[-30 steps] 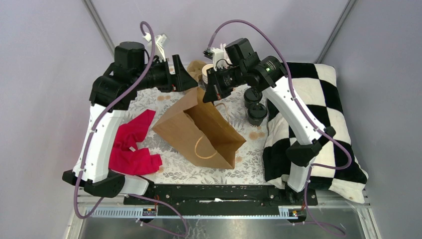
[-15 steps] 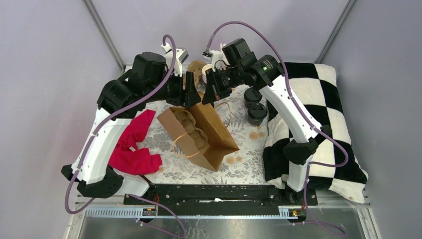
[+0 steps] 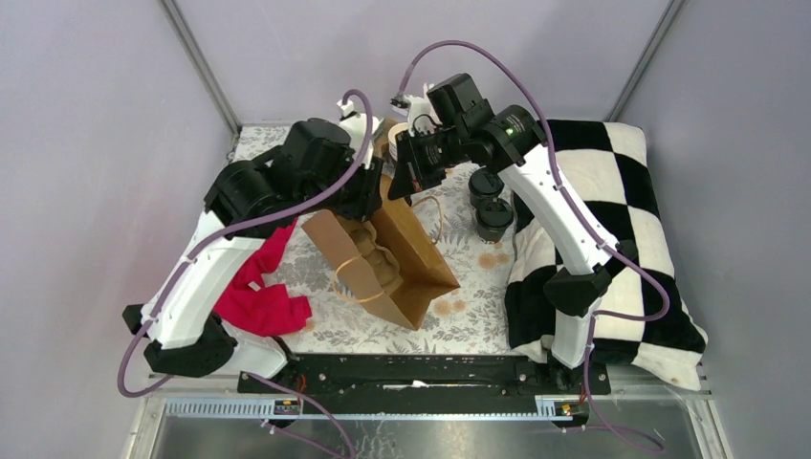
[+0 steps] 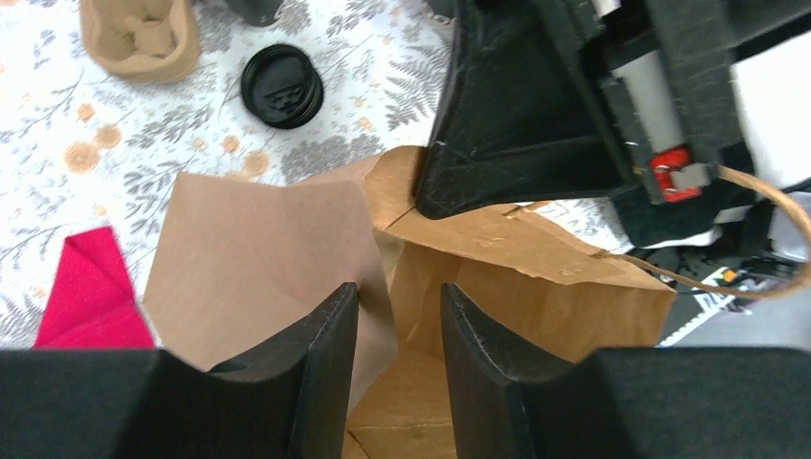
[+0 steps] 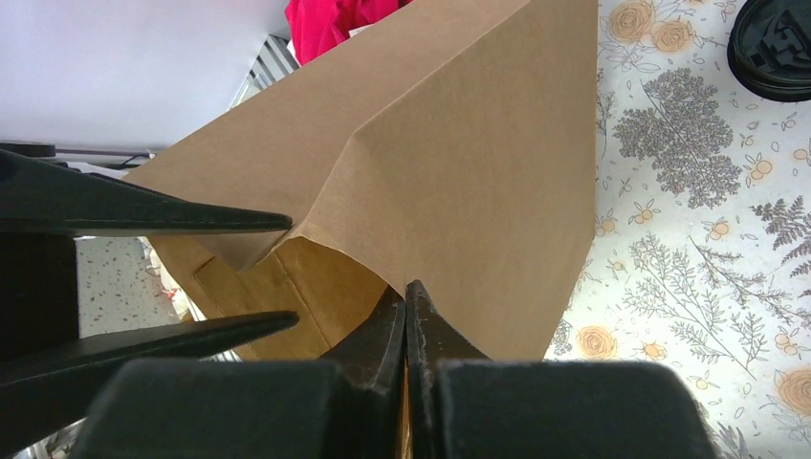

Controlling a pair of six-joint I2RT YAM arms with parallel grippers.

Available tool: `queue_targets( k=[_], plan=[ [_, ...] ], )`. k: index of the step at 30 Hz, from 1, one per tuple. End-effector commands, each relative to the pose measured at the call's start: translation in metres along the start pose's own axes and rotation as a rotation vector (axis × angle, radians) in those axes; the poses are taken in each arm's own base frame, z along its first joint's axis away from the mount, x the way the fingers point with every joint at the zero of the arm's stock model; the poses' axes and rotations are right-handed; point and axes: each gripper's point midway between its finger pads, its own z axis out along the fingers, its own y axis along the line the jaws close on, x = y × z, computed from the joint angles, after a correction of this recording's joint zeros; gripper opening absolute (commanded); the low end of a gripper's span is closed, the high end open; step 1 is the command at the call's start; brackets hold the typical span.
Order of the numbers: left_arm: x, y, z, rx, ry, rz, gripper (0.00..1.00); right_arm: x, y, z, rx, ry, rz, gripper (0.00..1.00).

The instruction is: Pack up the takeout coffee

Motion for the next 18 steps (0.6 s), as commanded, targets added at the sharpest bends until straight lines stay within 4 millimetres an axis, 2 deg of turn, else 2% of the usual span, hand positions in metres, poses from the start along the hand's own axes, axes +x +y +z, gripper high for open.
queue_targets(
  k=[1, 6, 11, 14, 18],
  plan=[
    [0.001, 0.022, 0.006, -0.172, 0.031, 0.055, 0.39, -0.003, 0.004, -0.001, 0.012, -0.014, 0.005, 0.00],
    [-0.006, 0.029, 0.009, -0.242, 0.020, 0.059, 0.24, -0.001, 0.001, 0.000, 0.024, -0.009, 0.010, 0.04],
    [-0.007, 0.036, 0.006, -0.284, 0.014, 0.036, 0.00, 0.001, -0.006, -0.008, 0.089, -0.022, 0.029, 0.26],
    [-0.004, 0.034, 0.004, -0.274, 0.015, 0.018, 0.00, 0.009, -0.011, -0.016, 0.133, -0.022, 0.055, 0.45],
    [-0.003, 0.032, 0.001, -0.259, 0.005, -0.002, 0.00, 0.016, -0.002, -0.041, 0.133, -0.065, 0.067, 0.65]
  ],
)
